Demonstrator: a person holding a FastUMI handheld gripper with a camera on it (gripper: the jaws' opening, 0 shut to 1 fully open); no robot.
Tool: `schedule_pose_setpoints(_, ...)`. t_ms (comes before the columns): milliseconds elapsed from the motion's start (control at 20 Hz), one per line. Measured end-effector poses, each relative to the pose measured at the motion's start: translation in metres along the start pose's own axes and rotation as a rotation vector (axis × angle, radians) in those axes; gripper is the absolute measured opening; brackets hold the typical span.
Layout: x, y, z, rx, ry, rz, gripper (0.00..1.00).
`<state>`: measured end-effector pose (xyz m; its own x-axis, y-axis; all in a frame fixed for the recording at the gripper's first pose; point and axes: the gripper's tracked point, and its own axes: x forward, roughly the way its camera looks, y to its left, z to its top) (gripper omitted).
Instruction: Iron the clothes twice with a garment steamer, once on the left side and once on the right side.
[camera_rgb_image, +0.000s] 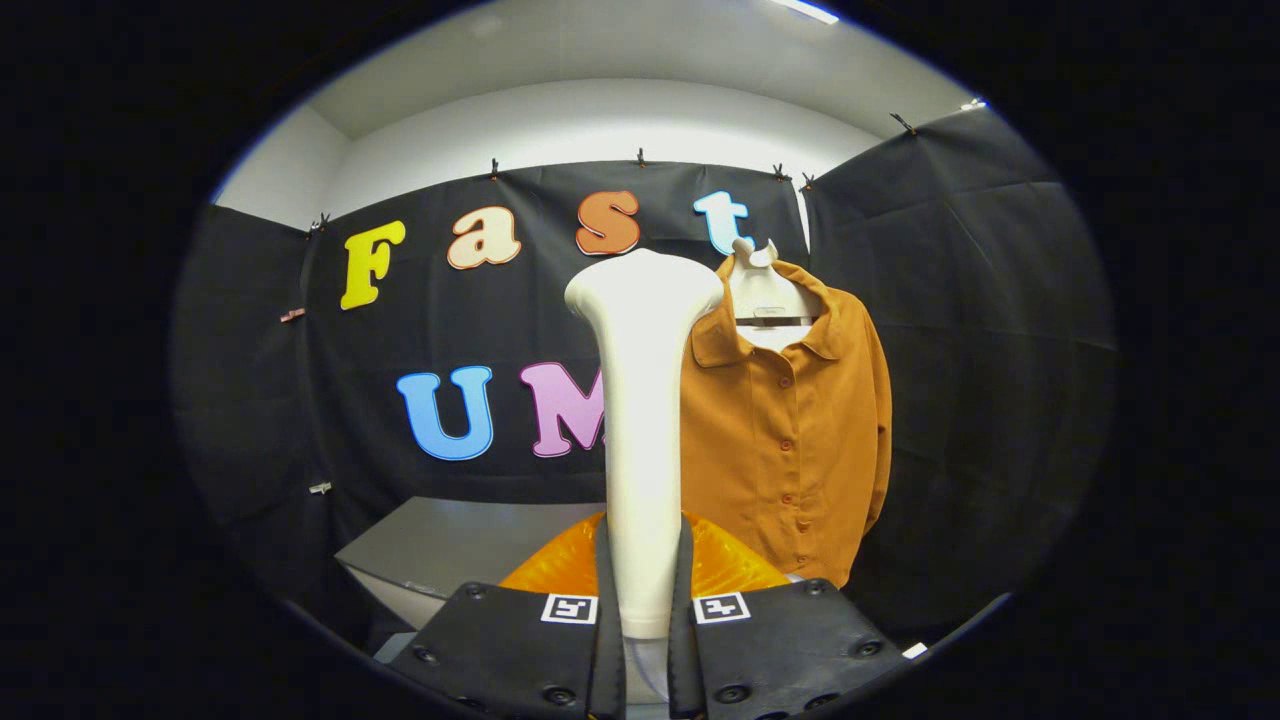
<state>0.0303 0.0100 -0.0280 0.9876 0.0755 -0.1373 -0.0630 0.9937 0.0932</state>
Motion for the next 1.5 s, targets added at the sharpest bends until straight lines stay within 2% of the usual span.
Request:
schedule_pose_setpoints(400, -0.009, 0.035, 0.004, -0.003, -0.007, 0.008, 0.20)
schedule_pose_setpoints(750, -0.015, 0.045, 0.009, -0.029, -0.030, -0.002, 0.20)
schedule_pose_setpoints(1500, -0.022, 0.072, 0.015, -0.051, -0.053, 0.046, 0.20)
